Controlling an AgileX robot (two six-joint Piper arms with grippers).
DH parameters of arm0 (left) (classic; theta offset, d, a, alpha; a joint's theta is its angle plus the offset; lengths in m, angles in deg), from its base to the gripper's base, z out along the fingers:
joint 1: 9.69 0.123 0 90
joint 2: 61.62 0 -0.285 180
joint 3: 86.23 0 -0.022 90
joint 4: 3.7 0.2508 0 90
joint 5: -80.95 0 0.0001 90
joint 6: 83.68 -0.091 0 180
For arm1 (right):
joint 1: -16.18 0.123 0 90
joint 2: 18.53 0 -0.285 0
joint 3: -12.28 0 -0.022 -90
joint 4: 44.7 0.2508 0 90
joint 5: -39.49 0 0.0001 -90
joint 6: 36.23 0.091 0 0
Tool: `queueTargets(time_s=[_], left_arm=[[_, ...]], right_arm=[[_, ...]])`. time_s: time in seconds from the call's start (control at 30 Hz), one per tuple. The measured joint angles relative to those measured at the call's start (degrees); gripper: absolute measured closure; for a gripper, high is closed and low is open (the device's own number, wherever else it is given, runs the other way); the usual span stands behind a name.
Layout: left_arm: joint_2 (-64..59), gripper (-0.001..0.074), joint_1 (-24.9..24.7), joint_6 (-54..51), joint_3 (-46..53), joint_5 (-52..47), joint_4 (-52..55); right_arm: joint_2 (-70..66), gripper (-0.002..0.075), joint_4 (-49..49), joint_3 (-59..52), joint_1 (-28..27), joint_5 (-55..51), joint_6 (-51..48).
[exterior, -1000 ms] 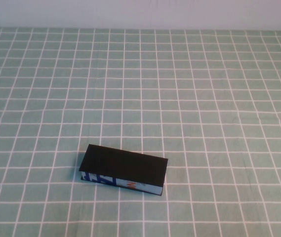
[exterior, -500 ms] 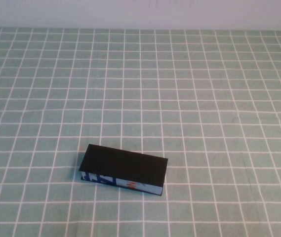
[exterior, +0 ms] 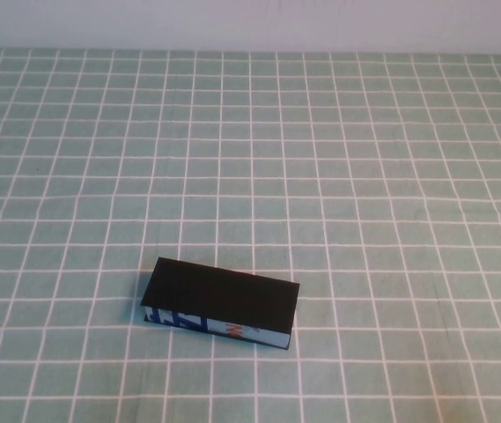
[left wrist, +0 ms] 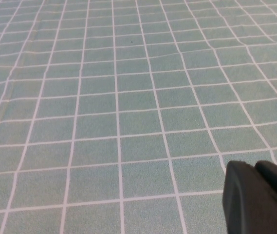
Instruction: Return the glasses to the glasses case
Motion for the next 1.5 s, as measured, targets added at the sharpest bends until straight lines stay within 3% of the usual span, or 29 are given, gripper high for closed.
queueTargets(time_s=[0.27, 1.5], left_arm=[[0.0, 0.0734, 0.0, 0.0, 0.0, 0.0, 0.0], [0.0, 0.0734, 0.0, 0.0, 0.0, 0.0, 0.0]], right_arm=[[0.2, 0.0737, 3.1, -8.7, -5.4, 6.0, 0.1], [0.2, 0.0737, 4.5, -9.0, -6.0, 6.7, 0.1]])
